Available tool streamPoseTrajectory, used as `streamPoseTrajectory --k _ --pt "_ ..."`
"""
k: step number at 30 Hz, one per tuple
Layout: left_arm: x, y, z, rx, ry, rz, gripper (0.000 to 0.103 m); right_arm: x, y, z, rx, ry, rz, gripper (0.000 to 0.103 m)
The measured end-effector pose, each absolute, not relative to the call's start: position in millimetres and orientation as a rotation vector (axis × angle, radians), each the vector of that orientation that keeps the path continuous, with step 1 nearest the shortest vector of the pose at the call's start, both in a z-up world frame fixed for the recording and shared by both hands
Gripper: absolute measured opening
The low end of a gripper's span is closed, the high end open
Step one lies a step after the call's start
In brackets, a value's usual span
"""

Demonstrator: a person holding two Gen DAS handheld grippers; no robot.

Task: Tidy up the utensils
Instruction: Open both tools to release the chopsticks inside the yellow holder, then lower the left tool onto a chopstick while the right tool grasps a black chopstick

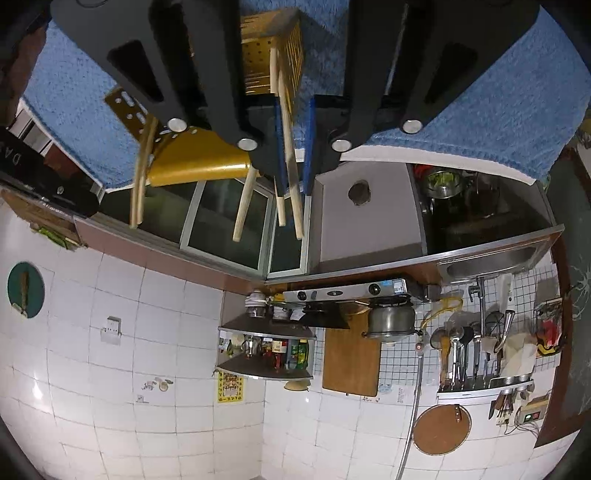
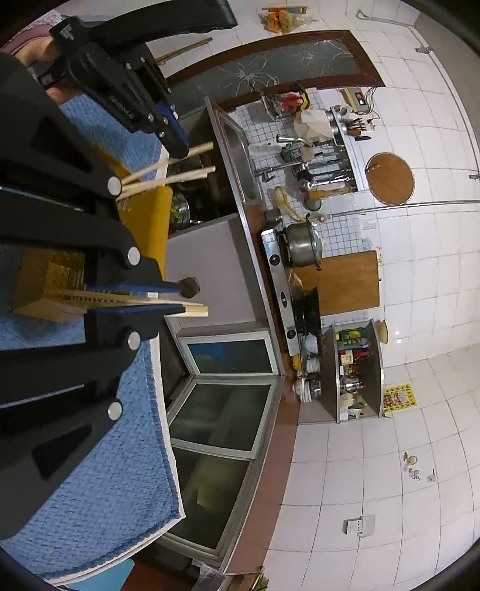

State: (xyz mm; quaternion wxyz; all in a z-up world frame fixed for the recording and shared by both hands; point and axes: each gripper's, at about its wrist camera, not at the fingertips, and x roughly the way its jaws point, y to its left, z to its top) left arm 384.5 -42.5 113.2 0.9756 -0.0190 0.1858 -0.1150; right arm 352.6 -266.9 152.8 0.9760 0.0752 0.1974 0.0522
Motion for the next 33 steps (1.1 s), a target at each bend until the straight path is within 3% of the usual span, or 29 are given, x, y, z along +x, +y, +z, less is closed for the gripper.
streamPoseTrajectory --k 1,2,3,5,8,17,21,33 --pt "379.6 -40.0 117.3 -0.041 0.372 -0.222 0.027 348.8 -267.6 155.2 0.152 0.396 0.101 0.013" --pt "374.5 -38.4 120.9 -0.043 0.369 -0.208 0.041 344.7 -268.3 157.7 0.155 0.392 0.097 0.024" --pt "369.8 -36.4 124.5 -0.047 0.365 -0.200 0.047 340.5 -268.4 159.8 0.157 0.387 0.093 0.036" --pt "356.9 -29.9 132.1 -0.043 0.360 -0.185 0.061 330.0 -267.4 164.5 0.145 0.376 0.088 0.037" --pt "339.8 -21.2 137.5 -0.024 0.374 -0.161 0.070 316.7 -264.9 166.6 0.128 0.393 0.082 0.039" --pt "292.8 10.8 124.3 -0.039 0.476 -0.128 0.091 274.3 -253.7 138.4 0.108 0.469 0.071 0.057" --pt "276.7 12.5 102.7 -0.020 0.537 -0.127 0.094 258.0 -244.8 115.4 0.091 0.513 0.066 0.068" --pt "257.4 8.8 43.6 -0.005 0.693 -0.133 0.097 237.3 -225.8 48.9 0.086 0.664 0.056 0.069"
